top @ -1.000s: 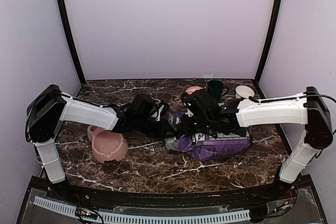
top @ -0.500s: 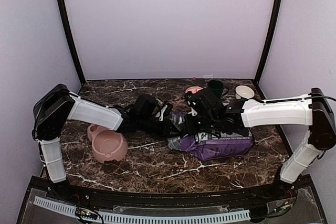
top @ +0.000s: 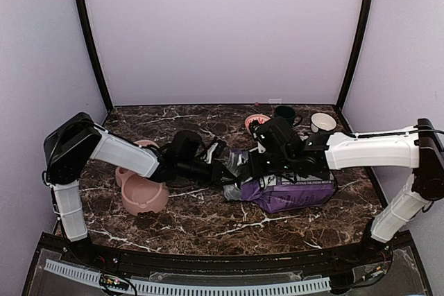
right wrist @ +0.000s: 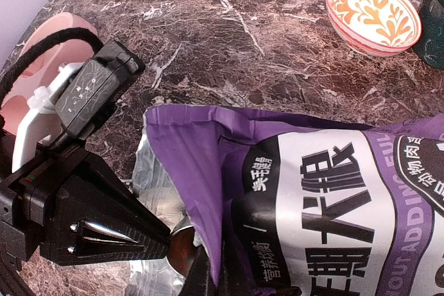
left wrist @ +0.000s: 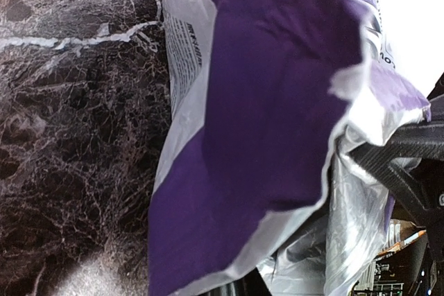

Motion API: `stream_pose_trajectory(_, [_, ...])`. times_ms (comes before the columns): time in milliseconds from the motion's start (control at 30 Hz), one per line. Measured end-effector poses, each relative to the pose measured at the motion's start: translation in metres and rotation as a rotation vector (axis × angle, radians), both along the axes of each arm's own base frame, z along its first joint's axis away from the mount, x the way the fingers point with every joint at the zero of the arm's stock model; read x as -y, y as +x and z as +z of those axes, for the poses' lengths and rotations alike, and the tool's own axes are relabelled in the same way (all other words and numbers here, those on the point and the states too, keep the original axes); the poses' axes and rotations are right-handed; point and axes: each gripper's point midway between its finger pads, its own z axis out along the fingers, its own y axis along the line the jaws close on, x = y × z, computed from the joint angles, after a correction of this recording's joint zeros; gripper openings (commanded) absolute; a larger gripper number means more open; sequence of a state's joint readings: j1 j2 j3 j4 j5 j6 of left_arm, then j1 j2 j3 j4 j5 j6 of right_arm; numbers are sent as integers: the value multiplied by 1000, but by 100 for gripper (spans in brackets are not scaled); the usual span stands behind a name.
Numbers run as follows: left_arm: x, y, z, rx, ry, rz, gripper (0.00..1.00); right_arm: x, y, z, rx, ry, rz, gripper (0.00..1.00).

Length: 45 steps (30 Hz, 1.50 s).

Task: Serve the pet food
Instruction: Collect the pet food from the pet food bag.

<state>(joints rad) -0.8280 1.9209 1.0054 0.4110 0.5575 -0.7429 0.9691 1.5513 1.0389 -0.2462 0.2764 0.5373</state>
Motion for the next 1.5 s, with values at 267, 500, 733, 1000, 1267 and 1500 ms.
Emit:
stream_pose_trajectory(267, [-6,-3,2,6,-27,-9,0,3,0,2,-3,13,-14,0])
stream_pose_trajectory(500, [-12,-8,6,11,-53,-19,0,6,0,3,-10,13,-23,0])
stream_pose_trajectory(733, [-24,-11,12,8,-63,-13,0,7,-1,3,-14,10,-27,0])
stream_pose_trajectory(1000, [-33,-14,16,10,-73,-9,0,10,-1,2,-16,3,-36,0])
stream_pose_trajectory(1267, [-41,-15,22,13,-82,-4,0,14,-2,5,-15,-1,-43,0])
stream_pose_trajectory(1500, [-51,-17,25,13,-86,8,0,16,-2,4,-20,-4,-50,0])
